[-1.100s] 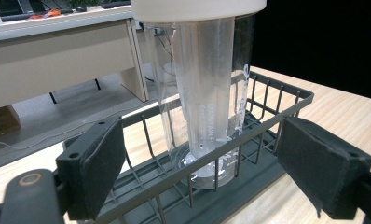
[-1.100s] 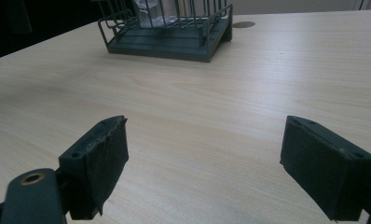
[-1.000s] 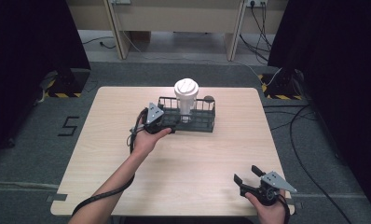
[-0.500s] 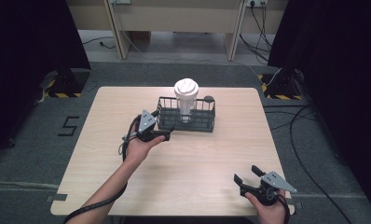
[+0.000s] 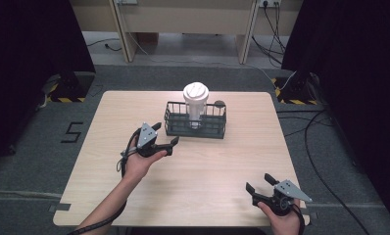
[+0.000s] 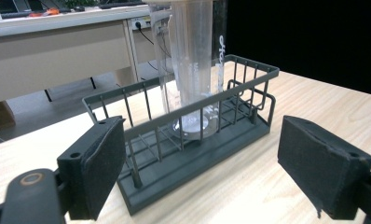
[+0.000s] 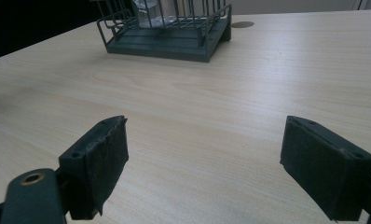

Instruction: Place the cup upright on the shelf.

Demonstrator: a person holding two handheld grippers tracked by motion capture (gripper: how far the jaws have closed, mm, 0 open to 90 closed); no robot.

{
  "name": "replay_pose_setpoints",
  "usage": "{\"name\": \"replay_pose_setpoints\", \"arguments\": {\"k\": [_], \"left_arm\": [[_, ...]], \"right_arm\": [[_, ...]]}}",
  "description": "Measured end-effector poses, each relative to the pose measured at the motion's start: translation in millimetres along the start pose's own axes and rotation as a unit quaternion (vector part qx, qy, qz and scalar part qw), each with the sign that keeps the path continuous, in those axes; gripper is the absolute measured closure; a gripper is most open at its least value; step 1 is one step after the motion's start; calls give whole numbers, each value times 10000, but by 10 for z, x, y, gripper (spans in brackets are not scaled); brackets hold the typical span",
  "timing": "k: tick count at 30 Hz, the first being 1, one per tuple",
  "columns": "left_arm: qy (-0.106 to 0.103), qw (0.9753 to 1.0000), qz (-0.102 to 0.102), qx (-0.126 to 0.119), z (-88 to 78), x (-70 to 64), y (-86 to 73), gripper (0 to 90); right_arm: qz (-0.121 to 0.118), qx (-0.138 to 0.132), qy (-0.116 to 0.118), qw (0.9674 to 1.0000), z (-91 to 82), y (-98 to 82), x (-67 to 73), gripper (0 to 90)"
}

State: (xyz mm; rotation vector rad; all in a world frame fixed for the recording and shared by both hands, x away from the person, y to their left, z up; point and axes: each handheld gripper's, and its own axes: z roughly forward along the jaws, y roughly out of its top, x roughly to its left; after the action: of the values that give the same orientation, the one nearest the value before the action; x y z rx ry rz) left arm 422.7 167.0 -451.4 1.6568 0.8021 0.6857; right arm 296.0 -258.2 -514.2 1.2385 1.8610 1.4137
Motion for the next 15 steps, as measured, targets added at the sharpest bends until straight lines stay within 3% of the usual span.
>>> {"name": "replay_pose_setpoints", "arguments": {"k": [15], "left_arm": [[15, 10000, -37, 19, -269, 38, -141, 150]], "right_arm": [[3, 4, 1, 10000, 1, 1, 1, 156]]}}
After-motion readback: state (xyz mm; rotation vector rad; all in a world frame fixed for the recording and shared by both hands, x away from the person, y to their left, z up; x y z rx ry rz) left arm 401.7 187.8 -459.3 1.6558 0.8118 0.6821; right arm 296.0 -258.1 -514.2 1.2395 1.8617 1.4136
